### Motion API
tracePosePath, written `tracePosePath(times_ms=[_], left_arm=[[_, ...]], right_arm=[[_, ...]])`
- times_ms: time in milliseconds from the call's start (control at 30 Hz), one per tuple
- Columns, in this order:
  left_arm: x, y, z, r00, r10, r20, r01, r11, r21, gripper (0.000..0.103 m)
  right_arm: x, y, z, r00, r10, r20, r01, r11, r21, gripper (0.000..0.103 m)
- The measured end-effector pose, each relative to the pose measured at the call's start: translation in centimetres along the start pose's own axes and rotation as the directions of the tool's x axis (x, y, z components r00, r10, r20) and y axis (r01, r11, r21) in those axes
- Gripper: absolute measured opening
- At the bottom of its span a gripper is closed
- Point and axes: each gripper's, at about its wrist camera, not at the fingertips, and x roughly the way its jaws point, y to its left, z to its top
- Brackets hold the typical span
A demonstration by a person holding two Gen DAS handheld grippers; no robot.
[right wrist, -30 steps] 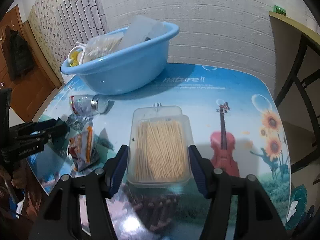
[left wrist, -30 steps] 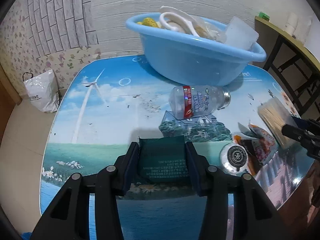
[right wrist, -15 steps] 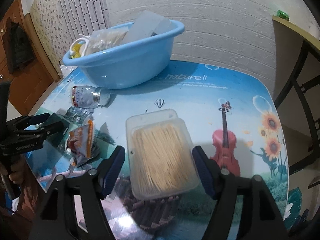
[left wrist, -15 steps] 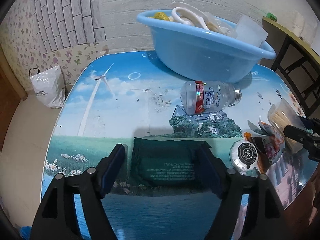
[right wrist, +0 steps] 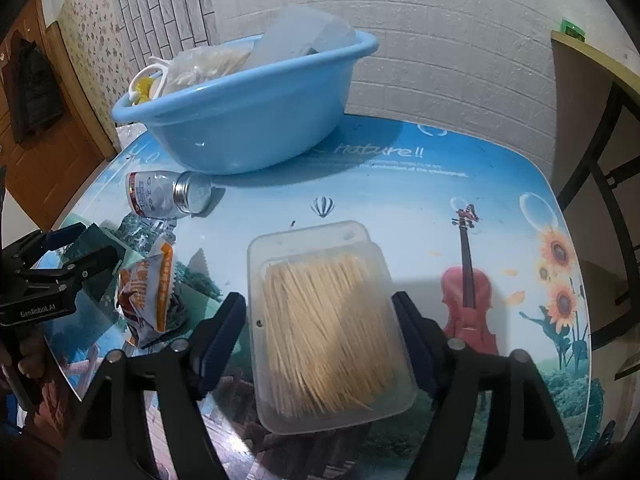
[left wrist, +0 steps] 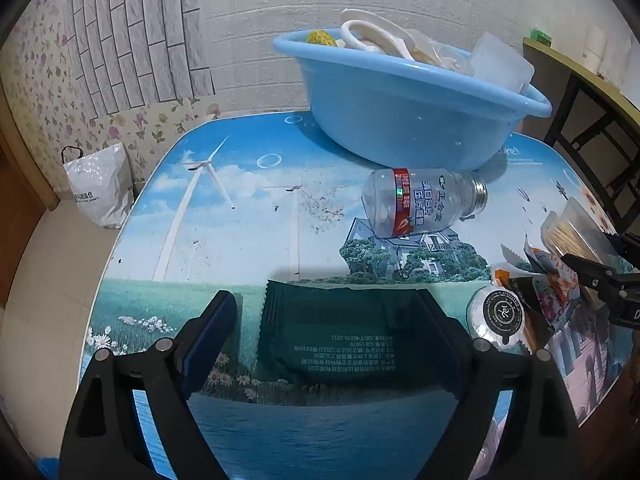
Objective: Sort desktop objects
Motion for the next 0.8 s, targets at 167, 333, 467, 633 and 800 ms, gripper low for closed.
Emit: tracePosePath(times_ms=[167, 333, 467, 633, 800], left_arm=[[0.0, -0.1, 0.0, 1.000, -0.010, 0.003, 0.010, 1.000, 0.008, 0.082], [-0.4, -0.7, -0.1, 1.000, -0.028, 0.014, 0.028, 0.999, 0.035, 0.066], [-0.5, -0.3, 0.1, 0.999, -0.030, 0.015, 0.029, 0.999, 0.028, 0.053], [-0.6, -0.2, 0.2, 0.999, -0.033, 0.013, 0.033, 0.999, 0.022, 0.050], [-0.7, 0.0, 0.5, 0.999, -0.035, 0.006, 0.035, 0.999, 0.010, 0.046]], right_arm=[[0.2, 0.5, -0.2, 1.000, -0.021, 0.002, 0.021, 1.000, -0.020, 0.083], [0.5, 0.6, -0.1, 1.000, -0.014, 0.002, 0.014, 1.000, -0.007, 0.087], [0.3, 0.6, -0.1, 1.000, -0.028, 0.006, 0.028, 1.000, -0.013, 0.081], [-0.1, -0.1, -0.1, 0.999, -0.034, 0.009, 0.034, 0.999, 0.015, 0.062], [-0.6, 0.0, -0.4, 0.999, -0.045, 0.019, 0.045, 0.999, 0.006, 0.062]])
